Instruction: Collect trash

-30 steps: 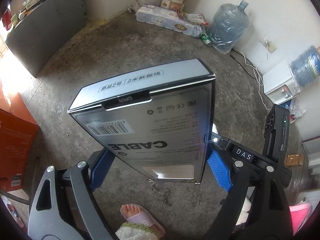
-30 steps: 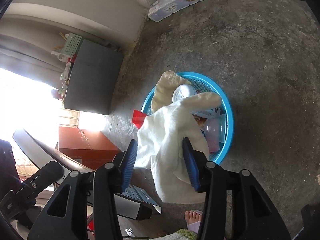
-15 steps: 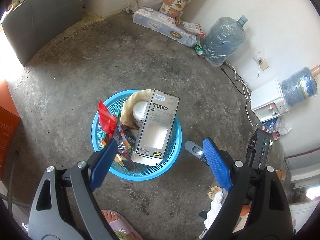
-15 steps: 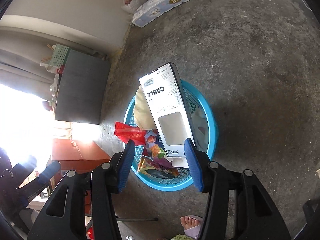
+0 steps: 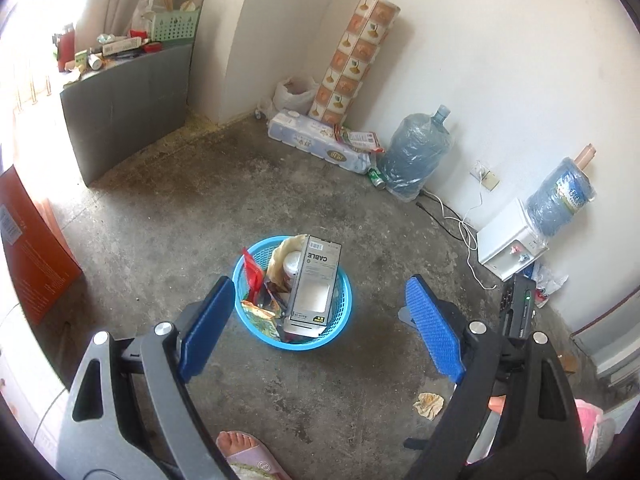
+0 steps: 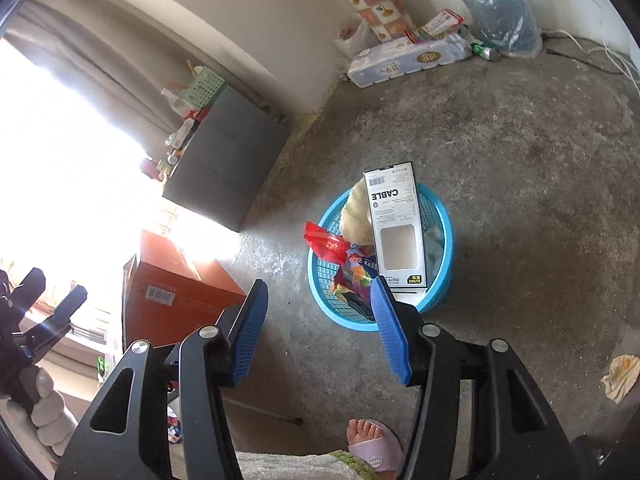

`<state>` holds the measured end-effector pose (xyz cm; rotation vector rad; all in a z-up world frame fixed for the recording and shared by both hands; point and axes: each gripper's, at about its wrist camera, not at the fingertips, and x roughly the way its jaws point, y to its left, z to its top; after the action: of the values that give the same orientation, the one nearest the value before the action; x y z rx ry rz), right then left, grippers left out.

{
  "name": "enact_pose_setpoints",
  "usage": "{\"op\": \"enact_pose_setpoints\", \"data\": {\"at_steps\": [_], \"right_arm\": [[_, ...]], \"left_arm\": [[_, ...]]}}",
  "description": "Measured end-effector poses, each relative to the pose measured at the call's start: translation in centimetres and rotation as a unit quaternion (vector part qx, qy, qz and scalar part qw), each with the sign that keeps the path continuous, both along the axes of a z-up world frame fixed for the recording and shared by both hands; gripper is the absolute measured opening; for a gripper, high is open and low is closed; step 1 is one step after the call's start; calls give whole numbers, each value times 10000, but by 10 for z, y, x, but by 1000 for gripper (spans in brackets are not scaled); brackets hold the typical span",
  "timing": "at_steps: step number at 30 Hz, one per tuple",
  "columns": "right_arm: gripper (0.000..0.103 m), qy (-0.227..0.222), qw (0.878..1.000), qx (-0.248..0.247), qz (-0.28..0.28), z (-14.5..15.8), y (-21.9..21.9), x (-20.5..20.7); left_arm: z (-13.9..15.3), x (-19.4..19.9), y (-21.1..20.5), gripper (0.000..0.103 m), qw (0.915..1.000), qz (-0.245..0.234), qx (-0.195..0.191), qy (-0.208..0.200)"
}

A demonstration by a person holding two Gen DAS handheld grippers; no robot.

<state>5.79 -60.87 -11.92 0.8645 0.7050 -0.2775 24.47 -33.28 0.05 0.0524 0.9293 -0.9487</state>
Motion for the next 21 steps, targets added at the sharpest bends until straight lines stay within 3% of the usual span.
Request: {"op": "enact_pose_setpoints", "data": {"at_steps": [4, 10, 16, 21], "right_arm": [[74, -203, 9928, -1028, 576, 57, 59, -24], [95, -560, 9644, -2372, 1028, 128, 150, -39], [96, -692, 9319, -3259, 1433, 168, 228, -49], [96, -432, 9097, -3722, 1792, 171, 282, -64]], "left_arm": [[25, -34, 71, 87, 9982, 481, -192, -293], [48, -82, 160, 94, 9868, 1438, -307, -672], [56, -118, 229, 94, 9667, 2429, -293, -747], [44, -143, 259, 94, 9505, 2979, 245, -853]]}}
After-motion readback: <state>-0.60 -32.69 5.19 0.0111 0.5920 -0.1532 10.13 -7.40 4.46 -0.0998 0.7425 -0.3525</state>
